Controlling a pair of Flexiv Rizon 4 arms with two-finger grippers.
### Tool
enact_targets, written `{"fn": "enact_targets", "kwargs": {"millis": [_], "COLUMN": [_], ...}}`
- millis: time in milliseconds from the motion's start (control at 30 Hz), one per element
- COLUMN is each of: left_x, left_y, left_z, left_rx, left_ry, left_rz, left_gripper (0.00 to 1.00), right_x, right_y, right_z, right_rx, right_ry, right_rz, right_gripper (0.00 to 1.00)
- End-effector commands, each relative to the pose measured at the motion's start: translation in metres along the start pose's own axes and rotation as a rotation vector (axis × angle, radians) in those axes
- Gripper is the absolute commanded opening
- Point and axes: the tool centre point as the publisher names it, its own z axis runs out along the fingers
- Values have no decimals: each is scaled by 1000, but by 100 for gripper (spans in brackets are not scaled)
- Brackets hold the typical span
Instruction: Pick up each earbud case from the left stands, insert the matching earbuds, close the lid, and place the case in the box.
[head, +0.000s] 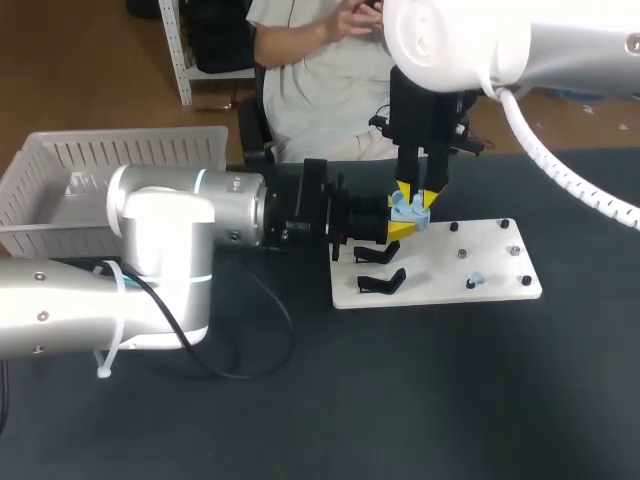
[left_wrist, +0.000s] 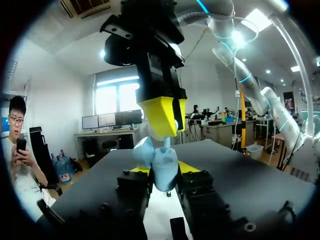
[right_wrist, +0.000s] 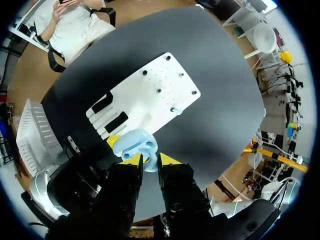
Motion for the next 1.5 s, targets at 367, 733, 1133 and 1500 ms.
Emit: {"fn": "enact_targets", "kwargs": {"millis": [367,733,1133,1500], "left_x": [0,0,0,0], "left_y": [-1,-1,-1,-1], "left_z": [0,0,0,0], "left_rx": [-5,-5,-5,-5], "left_ry": [1,1,1,1], "left_rz": [1,1,1,1], "left_gripper": [0,0,0,0], "right_x": [-6,-7,-5,-4], "right_y": [4,4,4,5], "right_z": [2,5,10,13], "right_rx": [13,38,67,78], "right_ry": [-1,1,-17,-21], "right_rz": [-7,-8,-13,-12], "right_gripper": [0,0,0,0]}}
